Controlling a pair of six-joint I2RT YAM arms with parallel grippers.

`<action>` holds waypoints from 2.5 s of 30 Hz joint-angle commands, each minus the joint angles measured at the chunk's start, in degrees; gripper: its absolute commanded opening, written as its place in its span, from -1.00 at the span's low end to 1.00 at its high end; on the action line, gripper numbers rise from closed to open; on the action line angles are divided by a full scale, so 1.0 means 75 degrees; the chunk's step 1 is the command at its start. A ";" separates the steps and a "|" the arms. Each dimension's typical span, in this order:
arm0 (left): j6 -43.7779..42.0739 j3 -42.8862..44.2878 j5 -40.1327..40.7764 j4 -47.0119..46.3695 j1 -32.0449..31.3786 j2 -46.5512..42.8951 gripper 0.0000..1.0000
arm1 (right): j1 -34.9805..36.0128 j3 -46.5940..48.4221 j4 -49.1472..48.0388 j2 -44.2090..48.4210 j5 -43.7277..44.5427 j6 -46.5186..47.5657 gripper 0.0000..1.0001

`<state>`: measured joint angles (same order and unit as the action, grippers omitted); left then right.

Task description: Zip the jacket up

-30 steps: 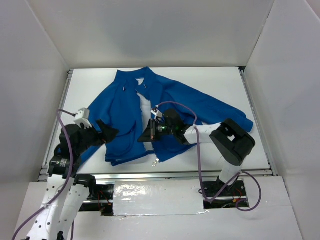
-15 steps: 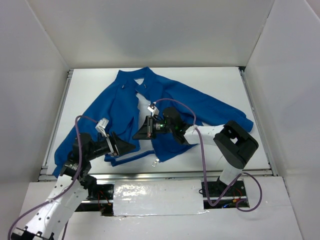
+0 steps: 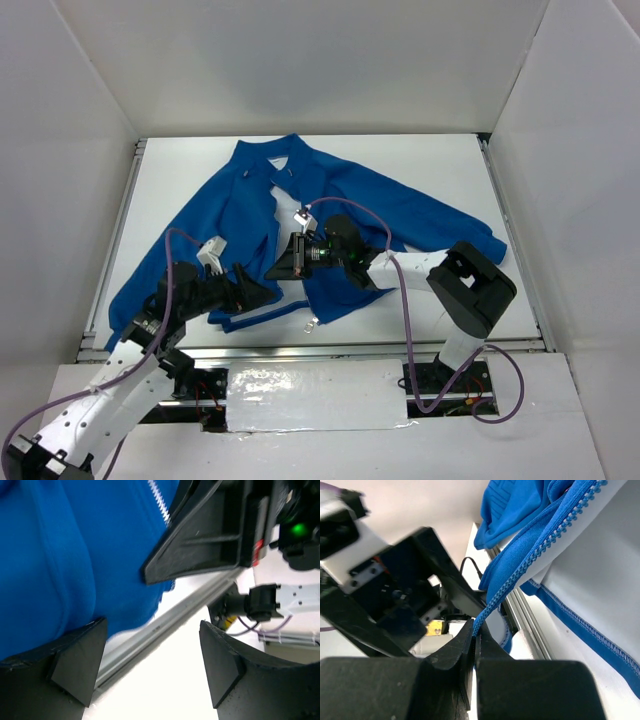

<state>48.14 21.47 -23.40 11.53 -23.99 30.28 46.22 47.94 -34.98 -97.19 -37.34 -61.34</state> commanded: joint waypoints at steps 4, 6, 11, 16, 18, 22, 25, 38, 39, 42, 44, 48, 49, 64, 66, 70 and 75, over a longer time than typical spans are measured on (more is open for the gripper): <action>-0.0489 0.0652 0.0647 0.0525 -0.0071 0.0075 0.72 | 0.0072 0.0252 -0.0187 0.0419 -0.0130 0.0140 -1.00; -0.0489 0.0687 0.0682 0.0549 -0.0094 0.0064 0.72 | 0.0084 0.0241 -0.0199 0.0431 -0.0154 0.0140 -1.00; -0.0594 0.0664 0.0823 0.0537 -0.0130 0.0157 0.69 | 0.0084 0.0205 -0.0433 0.0431 -0.0259 -0.0023 -1.00; -0.0477 0.0243 0.0588 -0.0048 -0.0223 0.0392 0.59 | 0.0119 0.0217 -0.0725 0.0337 -0.0388 -0.0200 -1.00; -0.0466 0.0172 0.0752 -0.0072 -0.0317 0.0380 0.60 | 0.0119 0.0240 -0.0773 0.0337 -0.0423 -0.0259 -1.00; -0.0442 0.0090 0.0799 -0.0282 -0.0352 0.0287 0.60 | 0.0224 0.0275 -0.0750 0.0314 -0.0458 -0.0247 -1.00; -0.0372 -0.0027 0.0682 -0.0482 -0.0352 0.0298 0.46 | 0.0260 0.0299 -0.0820 0.0267 -0.0458 -0.0294 -1.00; -0.0372 -0.0156 0.0226 -0.0951 -0.0352 0.0298 -0.39 | 0.0295 0.0439 -0.0562 0.0080 -0.0365 -0.0177 -0.92; -0.0372 -0.0168 0.0167 -0.1056 -0.0364 0.0298 -0.56 | 0.0295 0.0440 -0.0574 0.0068 -0.0365 -0.0165 -0.79; -0.0325 -0.0203 -0.0032 -0.1220 -0.0364 0.0298 -0.92 | 0.0272 0.0405 -0.0621 0.0044 -0.0411 -0.0107 -0.17; -0.0301 -0.0238 -0.0161 -0.1396 -0.0364 0.0263 -1.00 | 0.0236 0.0253 -0.0679 0.0079 -0.0377 -0.0060 -0.05; -0.0208 -0.0355 -0.0279 -0.1748 -0.0352 0.0018 -1.00 | 0.0108 -0.0134 -0.1076 0.0184 -0.0505 0.0104 0.04; -0.0185 -0.0390 -0.0279 -0.1818 -0.0352 -0.0041 -1.00 | 0.0049 -0.0343 -0.1124 0.0243 -0.0517 0.0174 0.09; 0.0402 -0.0766 -0.0197 -0.2510 -0.0352 -0.0112 -1.00 | -0.0338 -0.1588 0.2281 0.2537 0.1789 0.2681 0.25; 0.0367 -0.0719 -0.0115 -0.2428 -0.0352 -0.0065 -1.00 | -0.0338 -0.1751 0.3068 0.2925 0.2397 0.2987 0.28; 0.0226 -0.0532 0.0364 -0.2007 -0.0352 -0.0205 -1.00 | -0.0303 -0.1472 0.5194 0.3315 0.3454 0.3512 0.21; -0.0184 0.0193 0.0857 -0.0989 -0.0352 -0.0253 -1.00 | 0.0561 -0.0325 0.7298 0.2787 0.5035 0.4042 0.09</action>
<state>49.25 17.54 -19.62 1.78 -26.46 29.19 46.26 40.10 5.61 -74.59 -9.43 -35.86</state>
